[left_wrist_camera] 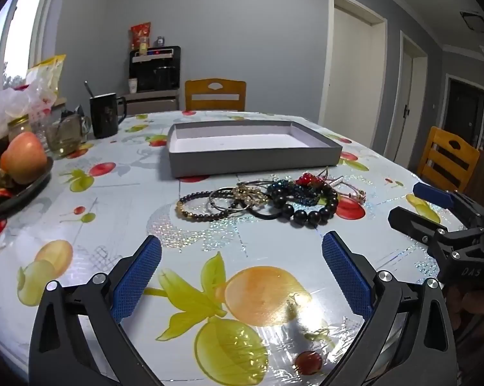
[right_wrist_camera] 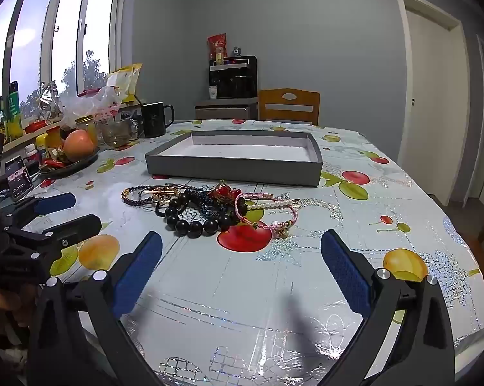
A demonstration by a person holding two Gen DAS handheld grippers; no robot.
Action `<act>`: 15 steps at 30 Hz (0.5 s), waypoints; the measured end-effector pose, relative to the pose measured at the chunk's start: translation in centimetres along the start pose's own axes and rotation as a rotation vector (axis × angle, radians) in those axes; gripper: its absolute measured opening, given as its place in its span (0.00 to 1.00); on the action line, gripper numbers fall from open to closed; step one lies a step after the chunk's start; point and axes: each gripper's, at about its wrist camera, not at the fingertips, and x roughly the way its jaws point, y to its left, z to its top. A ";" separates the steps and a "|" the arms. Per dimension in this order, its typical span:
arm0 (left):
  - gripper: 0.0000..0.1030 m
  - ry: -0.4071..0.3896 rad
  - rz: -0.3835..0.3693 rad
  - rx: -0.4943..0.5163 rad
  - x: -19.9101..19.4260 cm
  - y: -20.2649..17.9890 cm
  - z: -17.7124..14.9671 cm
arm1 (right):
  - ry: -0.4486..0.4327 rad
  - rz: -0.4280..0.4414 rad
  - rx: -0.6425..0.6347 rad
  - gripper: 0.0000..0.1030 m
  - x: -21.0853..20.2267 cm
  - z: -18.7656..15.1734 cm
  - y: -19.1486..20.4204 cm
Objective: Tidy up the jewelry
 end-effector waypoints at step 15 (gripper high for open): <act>0.96 -0.040 0.000 -0.025 -0.8 0.6 0.4 | 0.005 0.001 -0.008 0.95 0.1 0.1 0.1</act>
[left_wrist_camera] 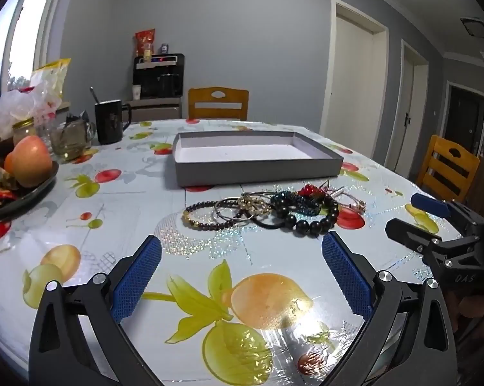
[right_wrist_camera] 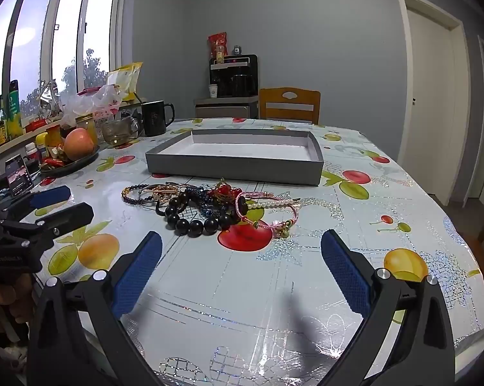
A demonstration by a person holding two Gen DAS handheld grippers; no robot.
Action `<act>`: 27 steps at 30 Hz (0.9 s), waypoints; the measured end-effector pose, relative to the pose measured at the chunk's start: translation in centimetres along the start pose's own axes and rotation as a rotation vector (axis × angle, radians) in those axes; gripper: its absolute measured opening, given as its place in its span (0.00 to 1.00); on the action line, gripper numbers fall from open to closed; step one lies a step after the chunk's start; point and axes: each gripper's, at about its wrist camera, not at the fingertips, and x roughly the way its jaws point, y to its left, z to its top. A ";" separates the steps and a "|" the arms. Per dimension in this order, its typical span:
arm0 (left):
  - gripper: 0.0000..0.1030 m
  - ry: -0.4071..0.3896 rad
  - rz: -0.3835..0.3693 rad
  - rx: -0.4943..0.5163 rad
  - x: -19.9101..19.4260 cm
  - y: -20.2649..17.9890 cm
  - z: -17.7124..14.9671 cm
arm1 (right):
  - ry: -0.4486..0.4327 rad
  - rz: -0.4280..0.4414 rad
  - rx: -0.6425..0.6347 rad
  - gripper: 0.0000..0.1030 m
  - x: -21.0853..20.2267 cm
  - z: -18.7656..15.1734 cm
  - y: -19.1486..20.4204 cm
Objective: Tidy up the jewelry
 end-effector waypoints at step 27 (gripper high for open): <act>0.96 -0.037 -0.014 -0.039 -0.3 1.1 0.6 | -0.001 0.006 0.005 0.95 0.0 -0.2 0.1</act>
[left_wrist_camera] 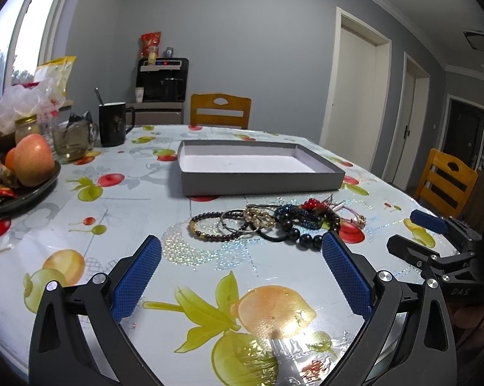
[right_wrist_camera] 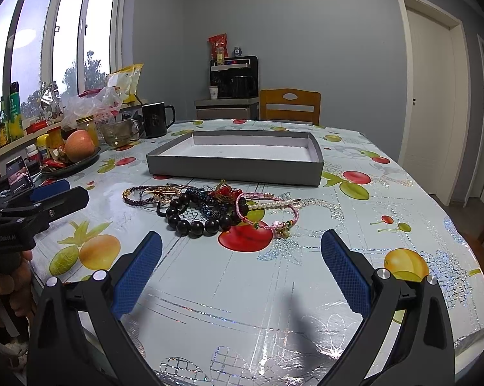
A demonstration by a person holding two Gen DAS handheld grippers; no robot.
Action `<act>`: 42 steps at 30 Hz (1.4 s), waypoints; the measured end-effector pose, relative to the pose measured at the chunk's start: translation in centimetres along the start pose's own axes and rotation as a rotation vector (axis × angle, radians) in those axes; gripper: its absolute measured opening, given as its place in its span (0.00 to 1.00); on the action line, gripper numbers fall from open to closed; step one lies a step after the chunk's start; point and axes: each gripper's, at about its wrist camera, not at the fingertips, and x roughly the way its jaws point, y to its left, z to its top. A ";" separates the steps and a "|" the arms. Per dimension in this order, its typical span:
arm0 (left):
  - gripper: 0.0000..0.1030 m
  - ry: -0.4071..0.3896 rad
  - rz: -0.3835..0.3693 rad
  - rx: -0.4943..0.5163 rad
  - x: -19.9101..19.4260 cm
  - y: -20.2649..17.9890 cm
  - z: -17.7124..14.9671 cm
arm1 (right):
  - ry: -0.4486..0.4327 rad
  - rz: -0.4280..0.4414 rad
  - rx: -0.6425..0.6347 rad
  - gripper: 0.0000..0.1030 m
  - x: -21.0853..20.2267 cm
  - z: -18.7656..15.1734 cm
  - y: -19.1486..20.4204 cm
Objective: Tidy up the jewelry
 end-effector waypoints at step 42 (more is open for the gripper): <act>0.96 0.021 -0.005 0.006 0.3 -0.4 -0.4 | 0.000 0.002 0.002 0.95 -0.1 0.1 0.0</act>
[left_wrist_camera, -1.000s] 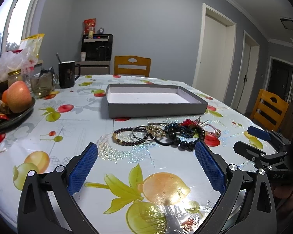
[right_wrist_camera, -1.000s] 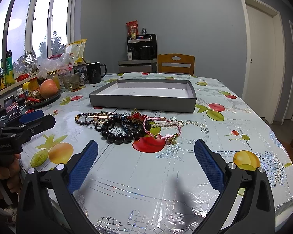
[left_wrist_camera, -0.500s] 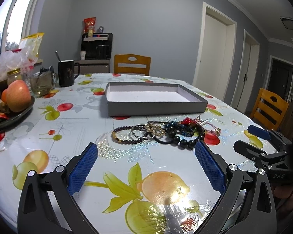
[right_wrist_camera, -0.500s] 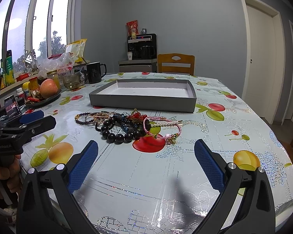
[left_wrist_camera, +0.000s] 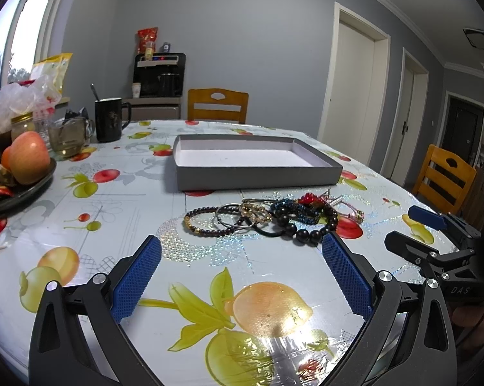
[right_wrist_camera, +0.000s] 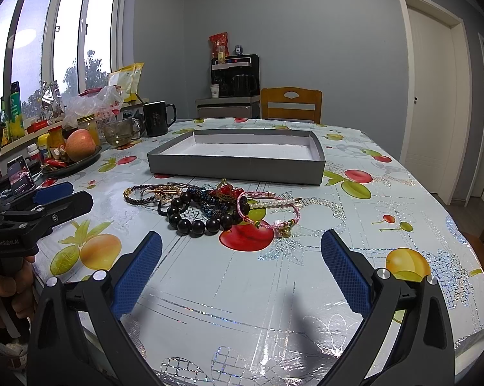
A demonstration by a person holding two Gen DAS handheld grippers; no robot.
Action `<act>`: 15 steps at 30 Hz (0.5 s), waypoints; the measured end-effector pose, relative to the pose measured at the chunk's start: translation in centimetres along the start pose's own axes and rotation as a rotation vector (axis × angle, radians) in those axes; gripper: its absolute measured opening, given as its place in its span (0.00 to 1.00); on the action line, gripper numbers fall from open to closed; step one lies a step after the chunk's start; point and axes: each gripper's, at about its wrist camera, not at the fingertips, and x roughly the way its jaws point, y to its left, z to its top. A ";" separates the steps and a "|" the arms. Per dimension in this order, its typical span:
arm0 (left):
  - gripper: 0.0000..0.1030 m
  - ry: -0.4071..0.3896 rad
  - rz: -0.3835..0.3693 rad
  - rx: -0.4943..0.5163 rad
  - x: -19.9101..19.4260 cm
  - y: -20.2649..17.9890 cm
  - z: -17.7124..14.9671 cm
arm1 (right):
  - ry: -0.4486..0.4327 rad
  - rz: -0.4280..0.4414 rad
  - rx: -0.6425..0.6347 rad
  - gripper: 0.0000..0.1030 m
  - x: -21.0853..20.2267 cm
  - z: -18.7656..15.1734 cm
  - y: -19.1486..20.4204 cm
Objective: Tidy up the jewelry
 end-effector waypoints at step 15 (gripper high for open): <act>0.96 0.100 0.008 0.010 1.2 0.1 0.5 | 0.083 0.007 0.008 0.95 0.9 0.0 -0.2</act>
